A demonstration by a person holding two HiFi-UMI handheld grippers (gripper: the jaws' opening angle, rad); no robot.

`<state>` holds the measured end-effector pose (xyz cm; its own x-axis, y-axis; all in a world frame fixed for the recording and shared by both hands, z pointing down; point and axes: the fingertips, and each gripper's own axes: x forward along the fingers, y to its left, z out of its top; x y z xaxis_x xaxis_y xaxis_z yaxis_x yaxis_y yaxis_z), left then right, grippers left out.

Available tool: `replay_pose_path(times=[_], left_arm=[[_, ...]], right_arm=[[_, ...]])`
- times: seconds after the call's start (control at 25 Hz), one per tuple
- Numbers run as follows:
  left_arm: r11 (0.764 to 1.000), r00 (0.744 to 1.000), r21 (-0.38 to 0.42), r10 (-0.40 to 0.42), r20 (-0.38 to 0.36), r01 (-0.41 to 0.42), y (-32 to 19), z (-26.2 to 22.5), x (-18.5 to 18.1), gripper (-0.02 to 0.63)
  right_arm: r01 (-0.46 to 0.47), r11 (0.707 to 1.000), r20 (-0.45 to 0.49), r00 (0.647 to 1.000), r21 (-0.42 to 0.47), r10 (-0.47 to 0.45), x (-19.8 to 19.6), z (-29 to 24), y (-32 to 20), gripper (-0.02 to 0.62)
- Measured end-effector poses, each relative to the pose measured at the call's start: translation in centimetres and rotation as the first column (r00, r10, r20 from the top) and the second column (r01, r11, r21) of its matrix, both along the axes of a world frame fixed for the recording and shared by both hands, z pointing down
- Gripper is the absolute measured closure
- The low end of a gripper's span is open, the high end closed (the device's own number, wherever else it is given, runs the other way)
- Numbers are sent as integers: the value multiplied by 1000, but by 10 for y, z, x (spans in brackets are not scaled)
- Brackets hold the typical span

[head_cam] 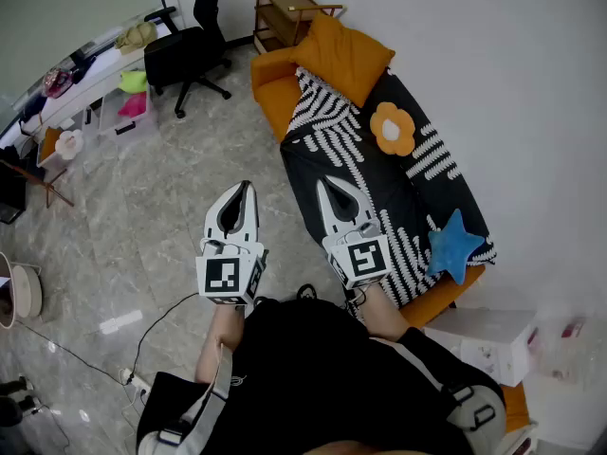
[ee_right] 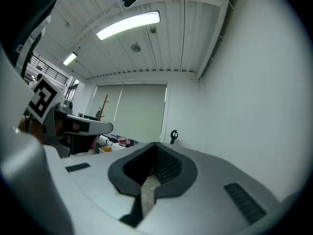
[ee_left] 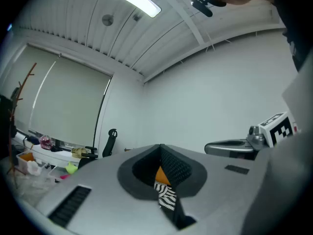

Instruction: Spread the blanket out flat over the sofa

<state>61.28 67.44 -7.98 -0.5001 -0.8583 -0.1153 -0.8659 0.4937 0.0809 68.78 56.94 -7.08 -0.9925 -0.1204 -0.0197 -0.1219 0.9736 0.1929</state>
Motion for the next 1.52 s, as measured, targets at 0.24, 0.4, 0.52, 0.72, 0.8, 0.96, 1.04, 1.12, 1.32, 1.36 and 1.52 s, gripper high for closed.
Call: replay_pose_path(times=[0.24, 0.4, 0.52, 0.72, 0.8, 0.96, 1.04, 1.12, 1.32, 1.36, 1.52], left_arm=[[1000, 1000, -10, 7, 8, -6, 26, 15, -1, 584], [1000, 1000, -23, 15, -22, -15, 43, 27, -6, 584], [999, 999, -33, 27, -35, -28, 55, 36, -7, 584], [998, 998, -59, 20, -61, -24, 77, 57, -19, 584], [998, 994, -63, 9, -105, -16, 82, 67, -29, 584], [998, 989, -68, -17, -145, 7, 88, 75, -57, 584], [997, 990, -79, -31, -140, 20, 83, 75, -74, 584], [995, 990, -94, -32, -134, 20, 70, 76, -90, 584], [992, 995, -124, -23, -97, 11, 21, 72, -141, 584], [991, 996, -130, -23, -90, 11, 9, 71, -153, 584], [990, 997, -142, -9, -83, -2, -46, 61, -192, 584]], right_arm=[[28, 999, -20, 999, -18, -28, -6, 9, 34, 588], [13, 1000, -10, 1000, -20, -14, -14, 14, 50, 586], [16, 999, -50, 999, -29, -17, -20, 28, 61, 503], [29, 996, -93, 995, -83, -37, -26, 54, 71, 372], [44, 994, -120, 991, -103, -56, -32, 65, 71, 288], [28, 991, -134, 990, -131, -46, -46, 70, 57, 273], [16, 991, -131, 991, -132, -34, -57, 70, 43, 272], [5, 991, -126, 992, -136, -22, -69, 71, 25, 272], [-24, 985, -104, 995, -171, 6, -113, 76, -34, 270], [-26, 984, -102, 995, -179, 8, -123, 76, -47, 270], [-33, 983, -103, 995, -182, 14, -156, 69, -97, 270]])
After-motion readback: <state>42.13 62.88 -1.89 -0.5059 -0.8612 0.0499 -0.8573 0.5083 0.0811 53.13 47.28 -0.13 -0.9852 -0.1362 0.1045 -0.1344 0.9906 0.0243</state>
